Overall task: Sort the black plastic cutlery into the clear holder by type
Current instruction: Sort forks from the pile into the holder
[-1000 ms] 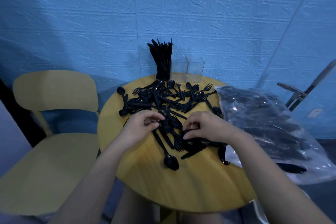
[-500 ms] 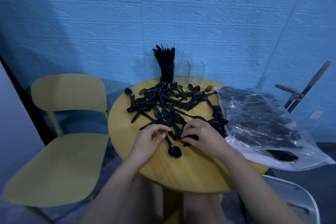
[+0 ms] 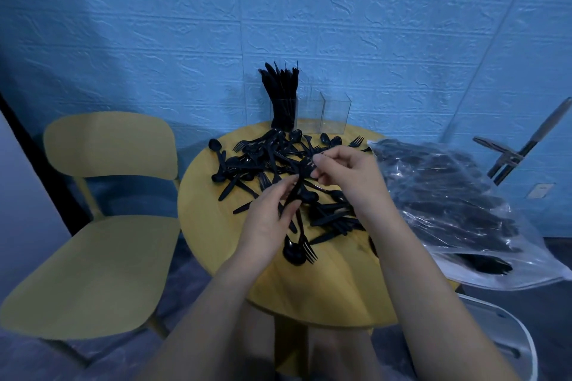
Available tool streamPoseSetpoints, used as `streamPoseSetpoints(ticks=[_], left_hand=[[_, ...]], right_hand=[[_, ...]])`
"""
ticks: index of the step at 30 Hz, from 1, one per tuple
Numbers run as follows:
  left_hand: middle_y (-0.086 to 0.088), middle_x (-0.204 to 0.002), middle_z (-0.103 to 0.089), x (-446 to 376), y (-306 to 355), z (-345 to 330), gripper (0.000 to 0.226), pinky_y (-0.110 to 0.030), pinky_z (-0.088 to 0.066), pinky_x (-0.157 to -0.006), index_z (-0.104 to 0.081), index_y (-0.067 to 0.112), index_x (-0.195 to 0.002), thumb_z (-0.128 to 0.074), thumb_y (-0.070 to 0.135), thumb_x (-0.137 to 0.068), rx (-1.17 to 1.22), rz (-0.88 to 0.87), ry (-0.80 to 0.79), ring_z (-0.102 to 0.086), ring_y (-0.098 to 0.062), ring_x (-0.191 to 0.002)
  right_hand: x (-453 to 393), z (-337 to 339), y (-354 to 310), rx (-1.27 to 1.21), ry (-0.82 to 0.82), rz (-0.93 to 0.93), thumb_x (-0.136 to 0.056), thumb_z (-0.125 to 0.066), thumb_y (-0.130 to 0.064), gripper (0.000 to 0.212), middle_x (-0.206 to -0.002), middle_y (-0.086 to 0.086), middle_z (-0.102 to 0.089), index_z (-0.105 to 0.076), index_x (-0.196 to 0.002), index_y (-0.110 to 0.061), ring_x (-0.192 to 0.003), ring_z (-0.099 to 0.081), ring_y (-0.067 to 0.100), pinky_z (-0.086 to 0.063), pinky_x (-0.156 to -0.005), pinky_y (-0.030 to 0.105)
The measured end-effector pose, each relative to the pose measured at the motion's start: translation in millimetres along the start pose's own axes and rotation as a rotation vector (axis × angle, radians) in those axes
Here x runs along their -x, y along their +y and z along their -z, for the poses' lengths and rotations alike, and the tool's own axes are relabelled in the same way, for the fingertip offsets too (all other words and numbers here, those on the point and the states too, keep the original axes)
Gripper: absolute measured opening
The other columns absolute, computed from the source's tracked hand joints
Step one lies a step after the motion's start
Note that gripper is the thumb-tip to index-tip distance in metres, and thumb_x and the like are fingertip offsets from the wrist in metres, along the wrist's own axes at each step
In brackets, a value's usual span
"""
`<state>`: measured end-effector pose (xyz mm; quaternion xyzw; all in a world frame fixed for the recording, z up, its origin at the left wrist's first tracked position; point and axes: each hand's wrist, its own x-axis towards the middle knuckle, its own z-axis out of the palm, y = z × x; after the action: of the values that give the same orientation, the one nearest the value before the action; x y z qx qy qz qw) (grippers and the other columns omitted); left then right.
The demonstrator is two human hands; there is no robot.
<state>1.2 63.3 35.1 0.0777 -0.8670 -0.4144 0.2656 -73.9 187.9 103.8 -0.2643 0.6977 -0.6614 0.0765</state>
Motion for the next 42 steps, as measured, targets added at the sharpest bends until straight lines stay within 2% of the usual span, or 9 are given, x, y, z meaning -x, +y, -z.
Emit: streamPoseSetpoints(ticks=[5,12,15,18,23,28,31,34,42], left_hand=[[0.009,-0.097,-0.065,-3.2,-11.9,7.6,0.029,-0.006,-0.044,-0.074,-0.060,0.020,-0.118,-0.046,0.005,-0.097,0.121,0.081,0.051,-0.061,0.004,-0.082],[-0.001,-0.091,-0.065,-7.2,-42.6,22.8,0.024,-0.023,-0.056,-0.074,-0.060,0.016,-0.108,-0.041,0.005,-0.100,0.546,0.430,0.178,-0.068,-0.011,-0.083],[-0.001,-0.086,-0.065,-11.2,-45.4,22.3,0.020,-0.023,-0.058,-0.069,-0.060,0.012,-0.105,-0.040,0.009,-0.101,0.634,0.460,0.194,-0.069,-0.009,-0.076],[-0.004,-0.084,-0.064,-13.1,-48.5,22.0,0.019,-0.027,-0.059,-0.070,-0.059,0.008,-0.103,-0.040,0.010,-0.101,0.690,0.467,0.187,-0.069,-0.012,-0.073],[-0.004,-0.080,-0.067,-11.7,-54.2,24.6,0.018,-0.036,-0.059,-0.073,-0.059,0.005,-0.100,-0.041,0.010,-0.100,0.759,0.477,0.173,-0.070,-0.017,-0.073],[-0.005,-0.078,-0.069,-9.7,-56.5,25.2,0.017,-0.035,-0.059,-0.070,-0.059,0.005,-0.098,-0.042,0.010,-0.100,0.799,0.475,0.158,-0.069,-0.020,-0.072],[-0.005,-0.077,-0.068,-9.4,-56.7,24.5,0.016,-0.033,-0.059,-0.068,-0.058,0.004,-0.099,-0.043,0.010,-0.099,0.781,0.466,0.135,-0.069,-0.020,-0.070],[-0.005,-0.076,-0.069,-9.4,-56.4,24.6,0.016,-0.033,-0.059,-0.068,-0.059,0.005,-0.098,-0.043,0.010,-0.099,0.784,0.462,0.133,-0.069,-0.019,-0.069],[-0.010,-0.082,-0.067,-8.7,-55.8,24.6,0.018,-0.033,-0.059,-0.069,-0.057,0.001,-0.106,-0.042,0.009,-0.100,0.802,0.459,0.127,-0.069,-0.020,-0.071]], right_hand=[[-9.2,-3.9,6.5,0.086,-0.079,0.001,-0.089,-0.063,-0.022,0.008,-0.068,-0.005,-0.068,-0.067,-0.084,-0.017,-0.060,-0.058,0.002,-0.047,-0.060,0.013],[-31.4,-21.5,55.8,0.659,-0.150,-0.074,-0.089,-0.064,-0.029,0.009,-0.085,-0.007,-0.064,-0.070,-0.089,-0.022,-0.075,-0.054,0.001,-0.039,-0.059,0.011],[-40.4,-35.9,65.3,0.868,-0.202,-0.089,-0.088,-0.064,-0.039,0.021,-0.090,-0.002,-0.066,-0.069,-0.091,-0.018,-0.083,-0.060,0.013,-0.050,-0.068,0.024],[-44.3,-47.2,69.2,1.033,-0.253,-0.079,-0.087,-0.062,-0.045,0.030,-0.089,0.001,-0.066,-0.069,-0.093,-0.016,-0.084,-0.061,0.018,-0.050,-0.072,0.031],[-43.8,-53.4,71.3,1.015,-0.302,-0.102,-0.089,-0.061,-0.040,0.028,-0.087,0.004,-0.067,-0.071,-0.090,-0.014,-0.085,-0.061,0.021,-0.051,-0.075,0.035],[-37.0,-58.5,68.5,1.050,-0.276,-0.055,-0.089,-0.057,-0.048,0.033,-0.077,-0.002,-0.058,-0.066,-0.087,-0.016,-0.074,-0.054,0.017,-0.040,-0.064,0.029],[-37.2,-60.8,69.9,1.062,-0.283,-0.064,-0.088,-0.060,-0.043,0.026,-0.088,-0.001,-0.063,-0.066,-0.094,-0.018,-0.080,-0.054,0.016,-0.042,-0.068,0.028],[-37.2,-60.5,73.0,0.975,-0.272,-0.113,-0.088,-0.063,-0.037,0.017,-0.085,-0.002,-0.063,-0.064,-0.086,-0.020,-0.080,-0.057,0.016,-0.047,-0.068,0.030],[-39.1,-35.8,68.0,0.413,0.112,-0.047,-0.089,-0.065,-0.025,0.008,-0.076,-0.008,-0.057,-0.061,-0.095,-0.021,-0.068,-0.053,0.006,-0.040,-0.056,0.012]])
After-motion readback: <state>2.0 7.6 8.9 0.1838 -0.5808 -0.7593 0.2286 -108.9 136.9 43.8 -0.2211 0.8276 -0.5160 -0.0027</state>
